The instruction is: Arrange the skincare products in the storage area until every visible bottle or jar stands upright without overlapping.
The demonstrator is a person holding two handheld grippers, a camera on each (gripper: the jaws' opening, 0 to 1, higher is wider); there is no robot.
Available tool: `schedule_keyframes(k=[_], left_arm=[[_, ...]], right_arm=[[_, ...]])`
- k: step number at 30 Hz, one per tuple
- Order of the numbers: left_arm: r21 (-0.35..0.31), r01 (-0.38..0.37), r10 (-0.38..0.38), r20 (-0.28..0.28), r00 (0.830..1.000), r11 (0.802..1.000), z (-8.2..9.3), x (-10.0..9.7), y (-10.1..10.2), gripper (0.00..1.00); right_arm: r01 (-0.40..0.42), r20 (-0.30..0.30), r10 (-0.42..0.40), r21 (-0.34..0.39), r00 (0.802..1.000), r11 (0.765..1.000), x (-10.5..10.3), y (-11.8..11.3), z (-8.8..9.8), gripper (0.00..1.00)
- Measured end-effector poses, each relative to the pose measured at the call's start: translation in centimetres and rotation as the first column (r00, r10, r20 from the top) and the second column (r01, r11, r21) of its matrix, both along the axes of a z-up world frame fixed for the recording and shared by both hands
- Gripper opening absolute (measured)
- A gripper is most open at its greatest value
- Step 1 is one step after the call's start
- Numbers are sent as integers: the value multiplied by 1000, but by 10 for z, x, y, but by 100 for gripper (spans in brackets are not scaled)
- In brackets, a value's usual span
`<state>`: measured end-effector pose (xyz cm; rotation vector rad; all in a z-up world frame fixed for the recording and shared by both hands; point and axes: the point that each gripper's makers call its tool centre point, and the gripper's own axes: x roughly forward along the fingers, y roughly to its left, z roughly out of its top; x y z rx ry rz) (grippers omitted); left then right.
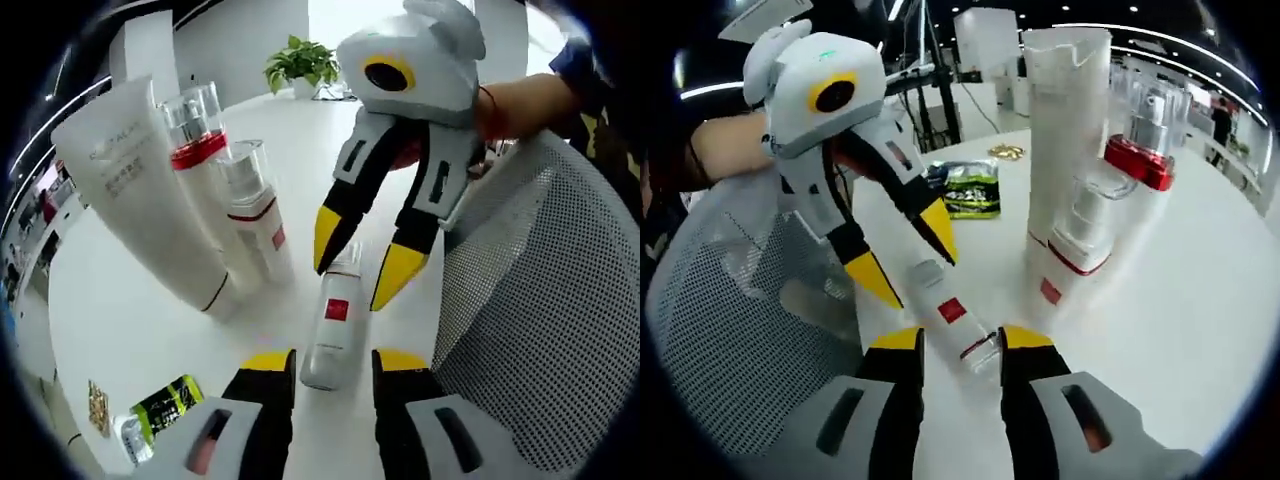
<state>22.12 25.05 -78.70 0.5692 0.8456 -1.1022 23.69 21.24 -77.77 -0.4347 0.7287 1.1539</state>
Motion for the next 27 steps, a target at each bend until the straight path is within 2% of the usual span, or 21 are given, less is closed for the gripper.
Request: schedule_keyframes(k=[1, 2, 5, 9, 16, 17, 18, 20, 24, 27], left_arm=[[8, 10, -10, 3, 1000, 1000, -2, -1, 0, 30], [22, 21, -22, 13, 1000, 1000, -3, -2, 0, 29], [31, 24, -25, 24, 999, 999, -3, 0, 2, 27], [29, 3, -3, -2, 1000, 1000, -6, -1, 4, 25], [67, 52, -51, -5, 999, 996, -16, -11, 5, 28], [69, 68, -67, -8, 998, 995, -16, -13, 5, 27], [61, 59, -59, -8, 998, 996, -15, -11, 4, 27], [52, 53, -52, -18, 998, 997, -15, -11, 5, 27], [48, 104, -104, 0, 995, 993, -15, -15, 4, 24], [48, 116, -116, 2, 993, 992, -15, -14, 3, 23]], right_arm=[[-17, 13, 18, -22, 1000, 1000, -1, 0, -3, 22], [-32, 2, 32, -23, 999, 999, -6, 0, -4, 22], [-42, 17, 43, -28, 999, 999, -7, 2, -5, 22], [-70, 6, 70, -24, 998, 997, -13, 6, -5, 21], [-140, -1, 140, -33, 990, 990, -26, 14, -8, 21], [-140, -1, 140, -33, 990, 990, -27, 15, -8, 21], [-150, 19, 151, -46, 988, 988, -26, 15, -8, 21], [-151, 21, 152, -50, 988, 987, -26, 15, -8, 22], [-147, 27, 148, -46, 989, 988, -23, 15, -8, 23], [-143, 17, 144, -38, 989, 989, -24, 13, -8, 24]])
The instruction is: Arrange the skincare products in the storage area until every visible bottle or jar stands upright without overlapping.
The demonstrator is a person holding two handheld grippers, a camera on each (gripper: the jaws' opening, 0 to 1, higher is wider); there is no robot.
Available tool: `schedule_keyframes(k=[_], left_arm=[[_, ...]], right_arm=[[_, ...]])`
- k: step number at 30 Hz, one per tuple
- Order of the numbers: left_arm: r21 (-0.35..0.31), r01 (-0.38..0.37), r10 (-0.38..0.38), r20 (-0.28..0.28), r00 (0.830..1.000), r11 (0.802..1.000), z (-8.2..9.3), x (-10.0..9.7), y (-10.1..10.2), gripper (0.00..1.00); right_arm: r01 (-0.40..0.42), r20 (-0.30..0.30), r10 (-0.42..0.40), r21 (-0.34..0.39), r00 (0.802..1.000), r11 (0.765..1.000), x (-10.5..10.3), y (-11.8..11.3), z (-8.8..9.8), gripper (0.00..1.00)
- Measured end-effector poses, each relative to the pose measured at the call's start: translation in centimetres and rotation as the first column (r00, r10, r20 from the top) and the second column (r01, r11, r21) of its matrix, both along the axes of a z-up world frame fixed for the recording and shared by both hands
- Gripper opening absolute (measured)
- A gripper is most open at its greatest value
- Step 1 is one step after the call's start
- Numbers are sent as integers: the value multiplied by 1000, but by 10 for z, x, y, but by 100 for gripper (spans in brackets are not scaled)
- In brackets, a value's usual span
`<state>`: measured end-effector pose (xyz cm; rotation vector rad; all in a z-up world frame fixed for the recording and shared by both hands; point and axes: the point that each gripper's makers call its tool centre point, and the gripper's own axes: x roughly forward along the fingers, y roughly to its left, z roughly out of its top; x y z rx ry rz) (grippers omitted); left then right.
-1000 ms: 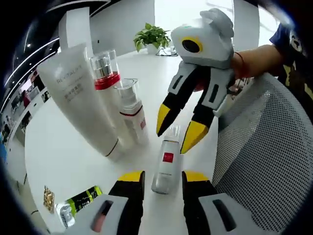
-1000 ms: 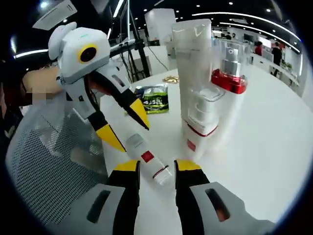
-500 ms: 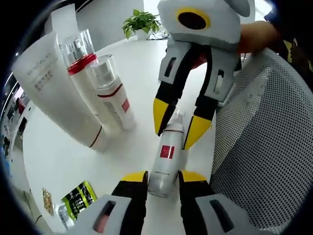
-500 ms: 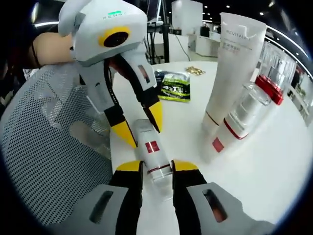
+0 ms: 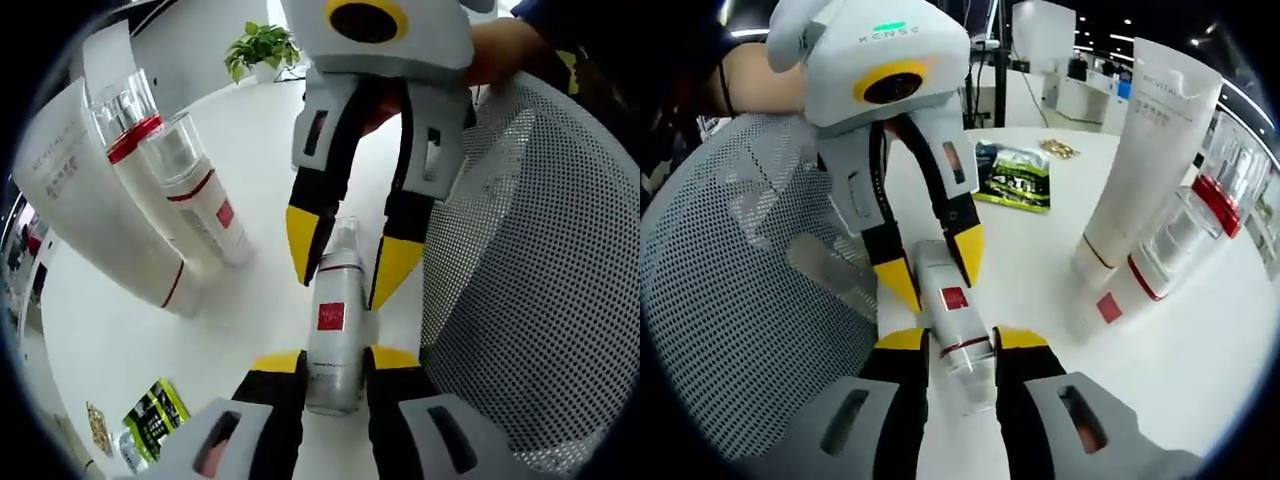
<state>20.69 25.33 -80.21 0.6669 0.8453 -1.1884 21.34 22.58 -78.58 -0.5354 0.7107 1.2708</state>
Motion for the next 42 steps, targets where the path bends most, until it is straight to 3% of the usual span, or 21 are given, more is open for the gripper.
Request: schedule_keyframes(k=[4, 6, 12, 14, 16, 17, 18, 19, 21, 26, 29, 34, 37, 40, 42], left_arm=[[5, 12, -12, -1, 1000, 1000, -1, -1, 0, 22], [8, 19, -19, -1, 1000, 1000, -1, -2, 0, 22], [16, 34, -34, -9, 999, 999, -1, -4, 1, 22], [21, 36, -36, -1, 999, 999, 0, -4, 0, 22], [24, 30, -30, -3, 1000, 999, 1, -3, 1, 22], [3, -33, 33, 6, 999, 999, 5, 3, 3, 21], [-12, -15, 15, 5, 1000, 1000, 9, 5, 3, 22], [-25, -53, 52, -49, 997, 998, 9, 1, 4, 22], [-60, -98, 91, -110, 990, 993, 13, 0, 4, 23], [-29, -57, 56, -54, 997, 998, 9, 1, 4, 24], [-46, -63, 60, -76, 995, 997, 10, 0, 2, 25], [-65, -72, 64, -126, 990, 995, 11, -4, 0, 31], [-67, -72, 59, -184, 981, 995, 10, -13, -1, 32], [-57, -67, 55, -188, 981, 996, 10, -15, 1, 28], [-59, -64, 52, -183, 982, 996, 13, -15, 2, 27]], right_arm=[[-8, 9, 8, -28, 1000, 1000, 0, -4, -2, 25], [-24, 30, 26, -80, 999, 996, 0, -10, -7, 26], [-57, 46, 63, -115, 997, 992, -4, -8, -13, 25], [-77, 55, 87, -166, 995, 983, -6, -11, -13, 23], [-134, 122, 162, -213, 979, 968, -4, -11, -7, 22], [-173, 154, 217, -256, 964, 951, -4, -13, -5, 17], [-149, 194, 204, -264, 960, 953, -2, -13, -1, 17], [-178, 224, 239, -260, 945, 949, -2, -8, 3, 17], [-186, 208, 243, -259, 947, 948, -6, -7, 5, 17], [-208, 260, 282, -277, 923, 938, -3, -7, 7, 17], [-222, 290, 307, -292, 907, 930, -4, -7, 10, 17], [-302, 392, 396, -281, 831, 911, -8, 9, 25, 17], [-332, 449, 450, -319, 772, 888, -10, 16, 30, 17], [-335, 452, 458, -327, 766, 884, -11, 16, 29, 17], [-328, 449, 441, -309, 777, 893, -10, 16, 30, 17]])
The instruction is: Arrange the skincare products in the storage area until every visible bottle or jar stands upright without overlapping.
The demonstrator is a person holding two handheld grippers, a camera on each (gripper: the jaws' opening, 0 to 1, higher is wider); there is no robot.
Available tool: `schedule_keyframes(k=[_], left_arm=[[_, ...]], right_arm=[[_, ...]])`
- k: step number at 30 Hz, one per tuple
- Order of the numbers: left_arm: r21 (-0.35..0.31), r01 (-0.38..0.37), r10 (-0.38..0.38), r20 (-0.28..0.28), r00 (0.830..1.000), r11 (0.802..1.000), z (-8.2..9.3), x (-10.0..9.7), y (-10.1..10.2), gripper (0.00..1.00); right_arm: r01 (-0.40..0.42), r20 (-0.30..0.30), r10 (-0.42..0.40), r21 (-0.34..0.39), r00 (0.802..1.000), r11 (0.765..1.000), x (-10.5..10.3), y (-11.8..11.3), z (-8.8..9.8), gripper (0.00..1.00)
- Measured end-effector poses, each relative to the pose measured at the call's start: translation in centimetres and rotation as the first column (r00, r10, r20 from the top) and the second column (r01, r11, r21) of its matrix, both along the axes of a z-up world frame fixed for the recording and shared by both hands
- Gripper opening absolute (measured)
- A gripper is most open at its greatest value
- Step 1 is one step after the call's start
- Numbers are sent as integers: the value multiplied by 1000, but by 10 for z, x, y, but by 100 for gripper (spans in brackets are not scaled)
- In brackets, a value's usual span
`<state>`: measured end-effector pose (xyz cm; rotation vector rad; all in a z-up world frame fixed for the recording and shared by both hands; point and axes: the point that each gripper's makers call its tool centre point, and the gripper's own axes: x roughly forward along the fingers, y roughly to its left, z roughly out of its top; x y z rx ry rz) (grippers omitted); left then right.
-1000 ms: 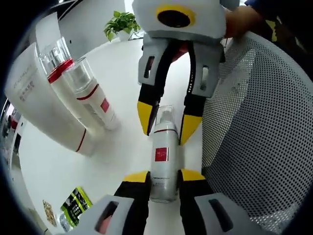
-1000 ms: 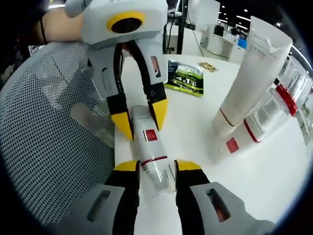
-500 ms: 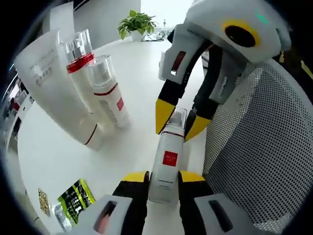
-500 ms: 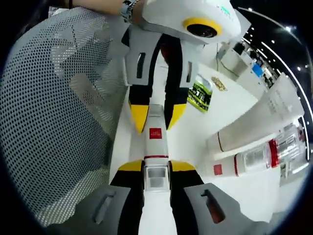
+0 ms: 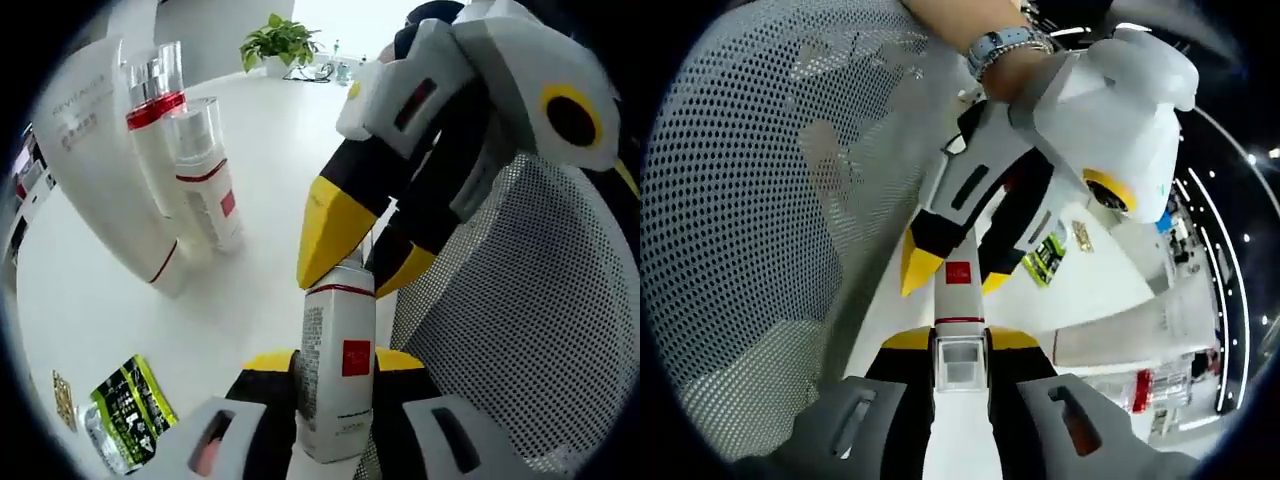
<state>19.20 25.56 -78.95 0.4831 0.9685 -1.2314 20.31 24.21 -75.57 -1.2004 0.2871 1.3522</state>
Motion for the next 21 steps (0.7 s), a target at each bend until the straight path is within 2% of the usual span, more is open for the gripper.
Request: schedule_keyframes(k=[3, 6, 8, 10, 12, 14, 16, 17, 18, 19, 21], left_arm=[[-7, -1, 1, 18, 1000, 1000, 7, 3, 2, 26], [-26, -13, 13, 24, 1000, 1000, 15, 6, 4, 26], [-48, -19, 20, 30, 999, 999, 20, 8, 4, 26], [-79, -29, 32, 37, 999, 996, 27, 11, 4, 26], [-124, -55, 57, 19, 998, 991, 35, 13, 2, 25], [-156, -84, 83, -10, 996, 984, 43, 13, 2, 25], [-193, -126, 117, -58, 991, 973, 52, 13, 0, 25], [-213, -136, 124, -70, 990, 968, 56, 14, -1, 25], [-240, -145, 132, -72, 989, 960, 63, 15, -1, 25], [-263, -156, 141, -73, 987, 952, 68, 17, -1, 25], [-293, -185, 166, -87, 982, 938, 76, 19, 1, 25]], right_arm=[[46, -29, -45, 41, 999, 998, 4, 0, 2, 17], [112, -94, -103, 92, 990, 989, 6, 1, 7, 18], [160, -148, -142, 116, 979, 980, 8, 2, 9, 18], [187, -179, -161, 140, 971, 972, 10, 2, 15, 19], [195, -192, -163, 162, 968, 967, 12, 1, 20, 20], [226, -234, -174, 222, 957, 948, 15, 4, 31, 22], [276, -307, -188, 275, 933, 921, 16, 7, 43, 24], [313, -360, -197, 301, 912, 901, 17, 8, 52, 25], [335, -388, -201, 314, 899, 889, 18, 8, 58, 26], [359, -413, -205, 340, 887, 869, 20, 8, 67, 28], [397, -420, -226, 381, 879, 835, 28, 5, 80, 31]])
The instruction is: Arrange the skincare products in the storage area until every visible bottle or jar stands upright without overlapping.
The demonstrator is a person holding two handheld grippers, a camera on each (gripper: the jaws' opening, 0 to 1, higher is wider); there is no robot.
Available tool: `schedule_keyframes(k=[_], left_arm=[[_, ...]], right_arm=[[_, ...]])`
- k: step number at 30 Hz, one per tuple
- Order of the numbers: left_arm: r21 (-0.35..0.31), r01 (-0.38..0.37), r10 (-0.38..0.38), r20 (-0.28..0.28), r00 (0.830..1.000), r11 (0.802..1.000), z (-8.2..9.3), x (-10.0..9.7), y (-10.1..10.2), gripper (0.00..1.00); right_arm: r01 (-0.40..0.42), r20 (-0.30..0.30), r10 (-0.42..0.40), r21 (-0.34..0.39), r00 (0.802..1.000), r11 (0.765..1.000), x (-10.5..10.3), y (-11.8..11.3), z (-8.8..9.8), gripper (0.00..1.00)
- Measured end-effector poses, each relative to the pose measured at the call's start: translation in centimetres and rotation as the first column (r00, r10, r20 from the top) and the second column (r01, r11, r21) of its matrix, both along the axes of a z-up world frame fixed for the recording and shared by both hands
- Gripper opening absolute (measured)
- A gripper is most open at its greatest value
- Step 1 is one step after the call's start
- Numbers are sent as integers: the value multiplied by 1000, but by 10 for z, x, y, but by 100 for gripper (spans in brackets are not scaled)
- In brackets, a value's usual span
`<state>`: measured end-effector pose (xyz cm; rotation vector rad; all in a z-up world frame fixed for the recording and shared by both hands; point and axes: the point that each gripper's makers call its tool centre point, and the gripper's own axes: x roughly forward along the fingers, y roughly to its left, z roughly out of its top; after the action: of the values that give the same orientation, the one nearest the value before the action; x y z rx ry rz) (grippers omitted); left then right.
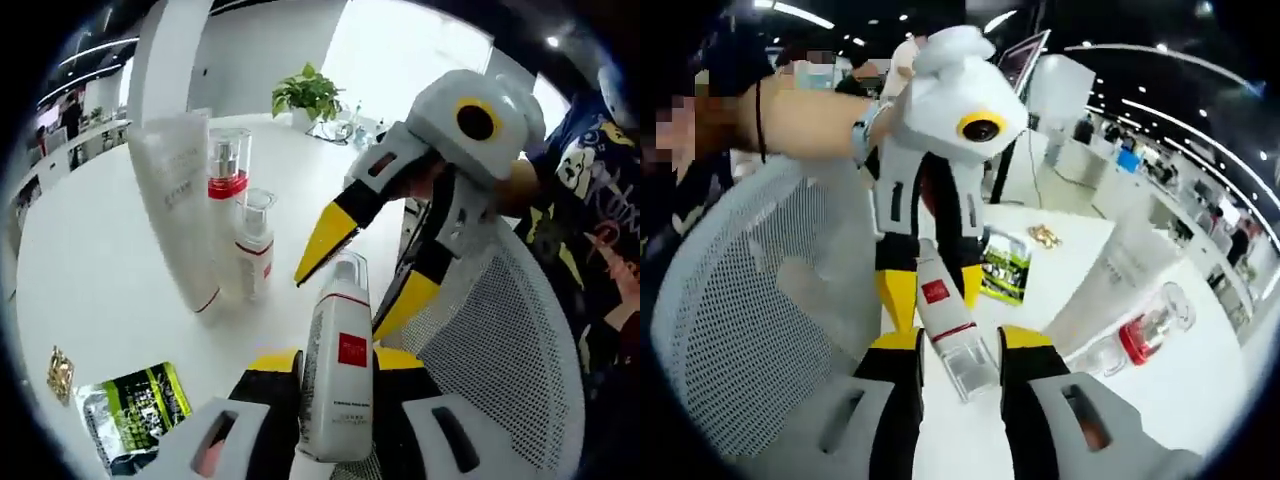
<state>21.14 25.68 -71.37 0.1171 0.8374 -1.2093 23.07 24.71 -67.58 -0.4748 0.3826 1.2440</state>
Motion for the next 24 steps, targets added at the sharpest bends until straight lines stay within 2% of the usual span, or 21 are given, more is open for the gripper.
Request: schedule_keyframes(k=[1, 2, 3, 5, 6, 8, 9, 10, 11, 12, 14, 15, 17, 18, 19, 21, 23, 24], left_arm=[[-19, -12, 12, 12, 1000, 1000, 4, 3, 2, 25], [-44, -26, 27, 13, 1000, 999, 8, 6, 2, 25], [-55, -30, 30, 6, 1000, 998, 11, 6, 3, 25], [-91, -54, 54, 3, 999, 994, 17, 10, 4, 25], [-100, -60, 61, 4, 998, 993, 19, 11, 4, 25], [-120, -73, 74, 10, 997, 990, 24, 13, 6, 25], [-131, -82, 85, 14, 996, 988, 27, 14, 7, 25], [-145, -89, 93, 19, 995, 985, 29, 16, 6, 25], [-154, -92, 96, 20, 995, 984, 31, 16, 7, 25], [-170, -99, 103, 16, 995, 981, 34, 17, 7, 25], [-193, -120, 126, 16, 992, 974, 38, 20, 8, 25], [-201, -128, 134, 17, 991, 971, 40, 22, 9, 25], [-210, -153, 161, 22, 987, 966, 42, 26, 11, 25], [-216, -165, 173, 20, 985, 962, 42, 28, 12, 25], [-220, -171, 179, 18, 984, 960, 43, 29, 12, 25], [-232, -196, 208, 30, 978, 953, 45, 34, 13, 25], [-258, -206, 223, 34, 974, 944, 51, 36, 13, 25], [-268, -209, 225, 32, 974, 940, 52, 37, 13, 25]], right_arm=[[11, -1, -11, 13, 1000, 1000, 2, -1, 3, 31], [45, -26, -44, 57, 999, 997, 5, -2, 9, 32], [78, -58, -72, 97, 996, 992, 7, -2, 14, 32], [177, -154, -152, 163, 976, 971, 14, -6, 22, 32], [229, -210, -189, 188, 959, 955, 18, -9, 25, 31], [306, -268, -242, 231, 932, 924, 27, -13, 30, 29], [356, -313, -269, 269, 911, 895, 32, -15, 34, 29], [390, -351, -285, 276, 892, 879, 34, -18, 35, 29], [421, -401, -288, 297, 870, 857, 36, -18, 37, 29], [426, -424, -277, 312, 862, 849, 35, -17, 38, 29], [457, -481, -271, 326, 834, 827, 34, -16, 39, 29], [491, -517, -280, 332, 809, 806, 35, -15, 39, 29], [526, -562, -278, 344, 779, 778, 37, -14, 38, 29], [548, -594, -270, 356, 758, 757, 37, -13, 38, 29], [553, -605, -260, 367, 753, 748, 38, -12, 38, 29], [567, -644, -230, 381, 730, 731, 36, -9, 36, 29], [568, -670, -204, 384, 714, 728, 32, -8, 31, 29], [575, -681, -194, 392, 706, 718, 31, -9, 29, 29]])
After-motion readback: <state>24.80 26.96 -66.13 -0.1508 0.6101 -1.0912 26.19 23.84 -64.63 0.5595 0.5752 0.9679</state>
